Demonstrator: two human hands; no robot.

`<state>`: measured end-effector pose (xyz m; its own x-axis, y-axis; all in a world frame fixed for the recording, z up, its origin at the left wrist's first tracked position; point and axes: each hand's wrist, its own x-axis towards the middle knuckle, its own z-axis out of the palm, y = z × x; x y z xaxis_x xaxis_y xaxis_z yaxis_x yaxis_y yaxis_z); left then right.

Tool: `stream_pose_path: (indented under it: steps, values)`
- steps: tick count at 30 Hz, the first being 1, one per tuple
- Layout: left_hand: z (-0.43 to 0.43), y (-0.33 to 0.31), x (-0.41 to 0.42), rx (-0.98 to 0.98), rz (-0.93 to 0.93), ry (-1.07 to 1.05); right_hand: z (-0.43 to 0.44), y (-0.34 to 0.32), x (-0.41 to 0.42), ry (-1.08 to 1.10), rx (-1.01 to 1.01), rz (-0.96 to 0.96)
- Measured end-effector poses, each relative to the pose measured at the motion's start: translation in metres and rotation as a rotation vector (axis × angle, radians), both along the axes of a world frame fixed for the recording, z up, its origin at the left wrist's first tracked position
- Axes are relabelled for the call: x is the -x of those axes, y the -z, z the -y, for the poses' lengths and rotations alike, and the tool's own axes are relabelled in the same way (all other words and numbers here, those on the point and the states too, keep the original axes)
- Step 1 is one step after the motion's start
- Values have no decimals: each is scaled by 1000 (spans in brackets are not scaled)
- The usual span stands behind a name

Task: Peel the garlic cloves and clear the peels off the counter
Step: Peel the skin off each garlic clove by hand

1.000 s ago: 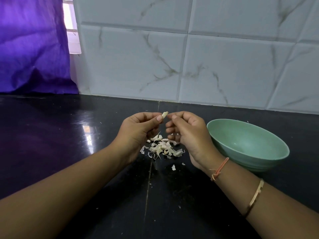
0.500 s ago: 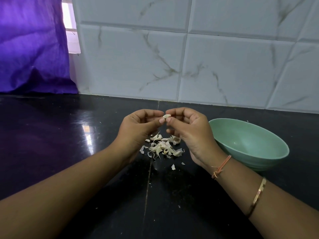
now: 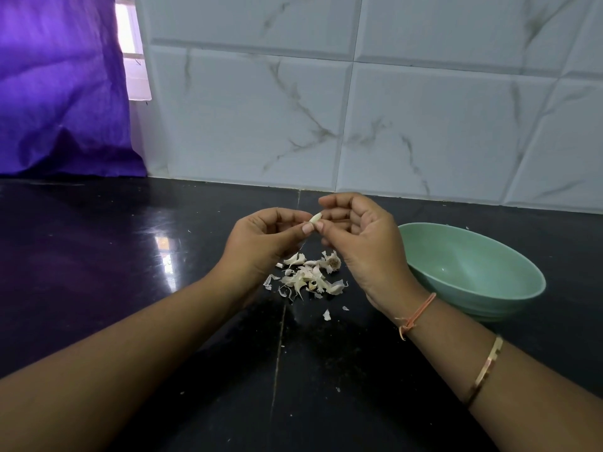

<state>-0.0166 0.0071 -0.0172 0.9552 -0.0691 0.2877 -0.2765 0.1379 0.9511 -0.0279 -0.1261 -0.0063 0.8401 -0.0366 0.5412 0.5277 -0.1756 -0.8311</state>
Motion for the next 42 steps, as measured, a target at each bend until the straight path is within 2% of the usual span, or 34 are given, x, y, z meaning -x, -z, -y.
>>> stream_pose_path:
  steps: [2,7,19,28,31,38,42]
  values:
    - [0,0,-1,6,7,13,0,-1,1,-42,-72,-44]
    - [1,1,-1,38,55,7,1,-5,2,-181,-438,-270]
    - [2,2,2,-50,133,4,-2,-8,5,-298,-477,-427]
    - [3,4,0,163,-47,162,-5,-9,5,-362,-579,-451]
    - [5,2,0,220,-105,191,-6,-7,5,-342,-556,-436]
    - [4,-2,-1,320,-195,176,-11,0,4,-175,-268,-365]
    - [2,1,-6,341,-240,166,-9,1,3,-40,-165,-252]
